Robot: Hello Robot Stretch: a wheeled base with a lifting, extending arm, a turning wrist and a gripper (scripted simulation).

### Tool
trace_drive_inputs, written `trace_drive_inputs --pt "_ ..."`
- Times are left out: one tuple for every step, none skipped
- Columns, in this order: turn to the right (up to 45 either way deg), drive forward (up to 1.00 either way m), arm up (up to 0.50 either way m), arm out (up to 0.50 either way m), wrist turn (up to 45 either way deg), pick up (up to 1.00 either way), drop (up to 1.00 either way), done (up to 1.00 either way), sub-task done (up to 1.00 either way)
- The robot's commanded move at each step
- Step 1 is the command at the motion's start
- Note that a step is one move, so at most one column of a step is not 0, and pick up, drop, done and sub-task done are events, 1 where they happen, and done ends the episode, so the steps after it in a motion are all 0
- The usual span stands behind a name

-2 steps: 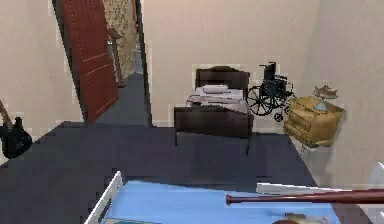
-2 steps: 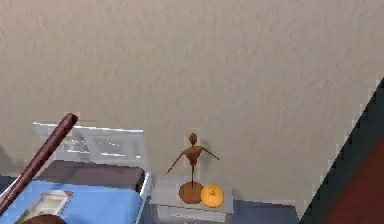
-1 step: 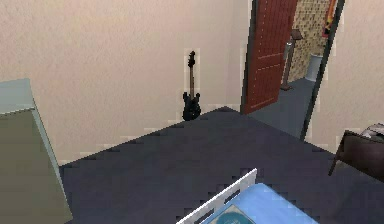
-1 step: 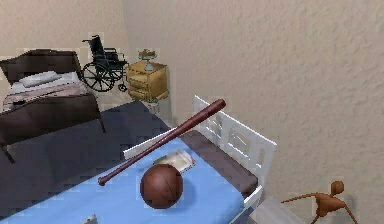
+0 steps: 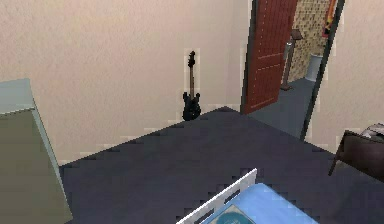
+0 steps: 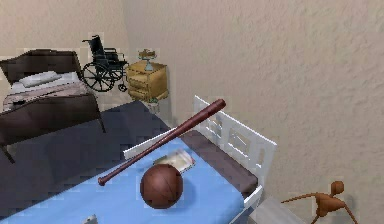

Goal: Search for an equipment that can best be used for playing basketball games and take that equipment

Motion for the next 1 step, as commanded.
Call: trace_drive_inputs --pt "0.0 0.00 0.08 0.00 0.0 0.00 0.00 0.00 0.00"
